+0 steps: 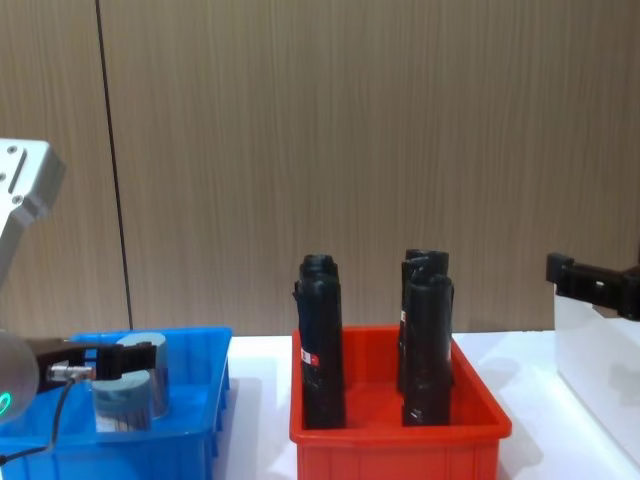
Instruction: Pick the cotton swabs from the blue box and place them into the white box.
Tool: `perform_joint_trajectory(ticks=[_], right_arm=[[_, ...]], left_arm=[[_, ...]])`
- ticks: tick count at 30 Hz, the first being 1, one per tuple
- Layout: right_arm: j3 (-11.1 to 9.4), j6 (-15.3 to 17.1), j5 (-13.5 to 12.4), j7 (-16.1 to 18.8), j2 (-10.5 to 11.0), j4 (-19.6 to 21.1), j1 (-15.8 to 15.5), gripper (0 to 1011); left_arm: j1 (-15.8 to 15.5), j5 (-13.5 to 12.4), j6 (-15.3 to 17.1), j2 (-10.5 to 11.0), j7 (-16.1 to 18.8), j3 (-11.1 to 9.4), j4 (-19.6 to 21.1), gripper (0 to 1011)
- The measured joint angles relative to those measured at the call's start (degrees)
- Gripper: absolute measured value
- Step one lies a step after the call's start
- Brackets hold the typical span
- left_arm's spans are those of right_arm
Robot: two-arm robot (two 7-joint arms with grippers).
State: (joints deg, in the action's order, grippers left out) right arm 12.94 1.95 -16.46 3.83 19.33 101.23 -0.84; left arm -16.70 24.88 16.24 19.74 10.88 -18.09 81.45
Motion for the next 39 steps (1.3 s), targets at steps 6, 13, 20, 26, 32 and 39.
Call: perform_joint_trajectory(ticks=[6,13,20,26,32,39], right_arm=[[0.00,0.00,0.00,0.00,0.00,0.00,0.00,1002],[0.00,0.00,0.00,0.00,0.00,0.00,0.00,1002],[0.00,0.00,0.00,0.00,0.00,0.00,0.00,1002],[0.00,0.00,0.00,0.00,0.00,0.00,0.00,1002],[0.00,0.00,0.00,0.00,0.00,0.00,0.00,1002],[0.00,0.00,0.00,0.00,0.00,0.00,0.00,1002]], left_arm=[[-1.78,-0.57,-0.37,-0.48,-2.58,0.45,-3.23,1004],[-3.52,-1.27,-0.78,-1.06,-5.08,0.76,-6.44,1004],[-5.27,-2.05,-1.60,-1.65,-8.17,0.94,-9.79,1004],[-6.33,-2.45,-2.23,-2.06,-10.45,0.96,-12.01,1004],[-7.48,-2.68,-2.80,-2.59,-12.67,0.94,-14.41,1004],[-8.45,-2.77,-3.05,-3.11,-14.23,0.88,-16.47,1004]])
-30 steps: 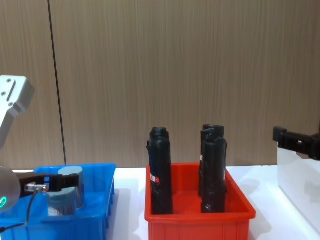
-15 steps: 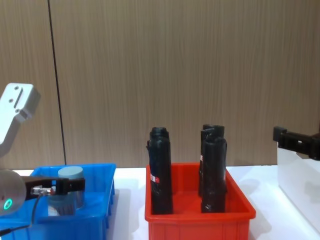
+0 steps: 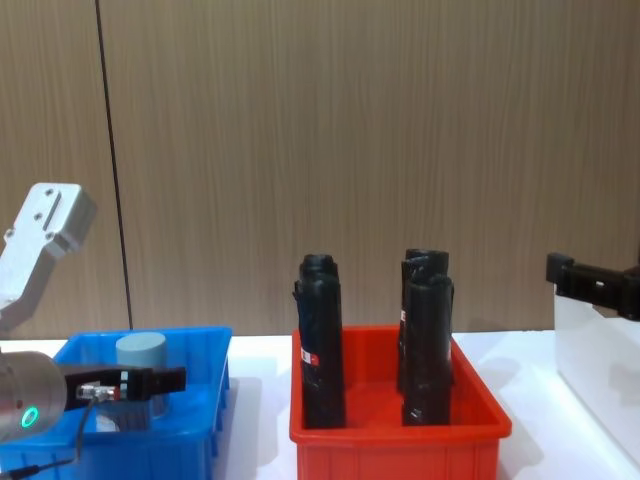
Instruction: Pick the cotton swabs from the blue box and place them into the white box.
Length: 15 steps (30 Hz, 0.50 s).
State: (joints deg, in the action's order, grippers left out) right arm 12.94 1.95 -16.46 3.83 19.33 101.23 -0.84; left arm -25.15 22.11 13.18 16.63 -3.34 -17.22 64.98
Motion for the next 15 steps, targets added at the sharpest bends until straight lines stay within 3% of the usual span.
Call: perform_joint_trajectory(ticks=[9,15], right_arm=[[0.00,0.00,0.00,0.00,0.00,0.00,0.00,1002],[0.00,0.00,0.00,0.00,0.00,0.00,0.00,1002]], left_arm=[[-0.71,-0.01,0.07,-0.43,-0.73,-0.02,-1.65,997],[-0.88,-0.23,0.66,-0.59,-0.52,-0.01,-1.99,883]])
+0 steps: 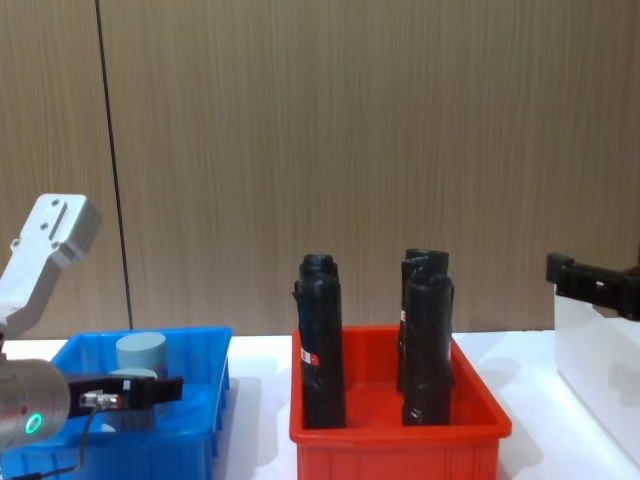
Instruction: Pick the cotton swabs from the blue box and place them into the white box.
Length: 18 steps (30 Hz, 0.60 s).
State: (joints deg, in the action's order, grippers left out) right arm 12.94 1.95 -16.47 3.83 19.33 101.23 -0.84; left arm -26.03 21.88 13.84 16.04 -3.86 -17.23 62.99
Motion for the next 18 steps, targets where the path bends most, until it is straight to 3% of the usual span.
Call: perform_joint_trajectory(ticks=[7,16,18], right_arm=[[0.00,0.00,0.00,0.00,0.00,0.00,0.00,1002],[0.00,0.00,0.00,0.00,0.00,0.00,0.00,1002],[0.00,0.00,0.00,0.00,0.00,0.00,0.00,1002]], left_arm=[[0.15,-0.89,1.37,0.03,1.34,0.07,0.66,682],[1.12,-3.38,3.11,0.70,2.91,0.18,4.29,670],[1.80,-4.72,3.84,1.19,3.23,0.21,6.97,670]])
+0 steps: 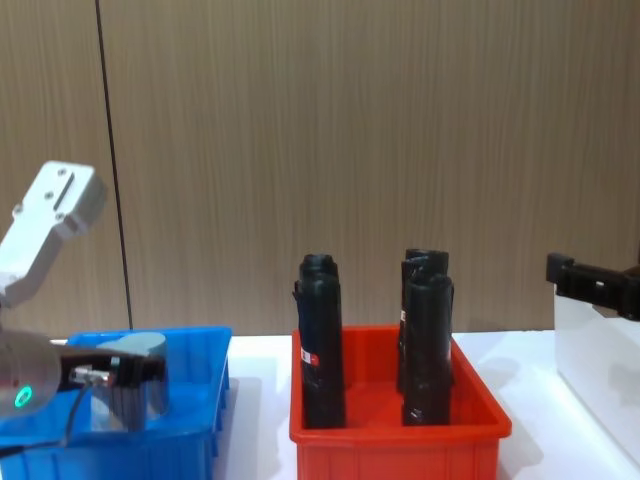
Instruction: Pick the cotton swabs from the blue box and place them into the white box.
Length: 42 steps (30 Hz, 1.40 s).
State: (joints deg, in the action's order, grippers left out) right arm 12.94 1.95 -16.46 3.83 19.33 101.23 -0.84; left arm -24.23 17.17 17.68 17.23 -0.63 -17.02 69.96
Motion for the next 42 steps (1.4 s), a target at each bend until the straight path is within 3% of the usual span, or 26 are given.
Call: perform_joint_trajectory(ticks=[9,21,31,42], right_arm=[[0.00,0.00,0.00,0.00,0.00,0.00,0.00,1002],[0.00,0.00,0.00,0.00,0.00,0.00,0.00,1002],[0.00,0.00,0.00,0.00,0.00,0.00,0.00,1002],[0.00,0.00,0.00,0.00,0.00,0.00,0.00,1002]], left_arm=[[1.71,-2.61,1.51,1.29,-1.02,0.05,7.48,670],[3.47,-2.86,2.60,2.45,-4.61,0.10,17.18,670],[3.24,-2.66,2.59,2.32,-9.83,-0.36,21.77,670],[1.73,-1.98,1.55,0.90,-15.98,-1.42,23.75,670]])
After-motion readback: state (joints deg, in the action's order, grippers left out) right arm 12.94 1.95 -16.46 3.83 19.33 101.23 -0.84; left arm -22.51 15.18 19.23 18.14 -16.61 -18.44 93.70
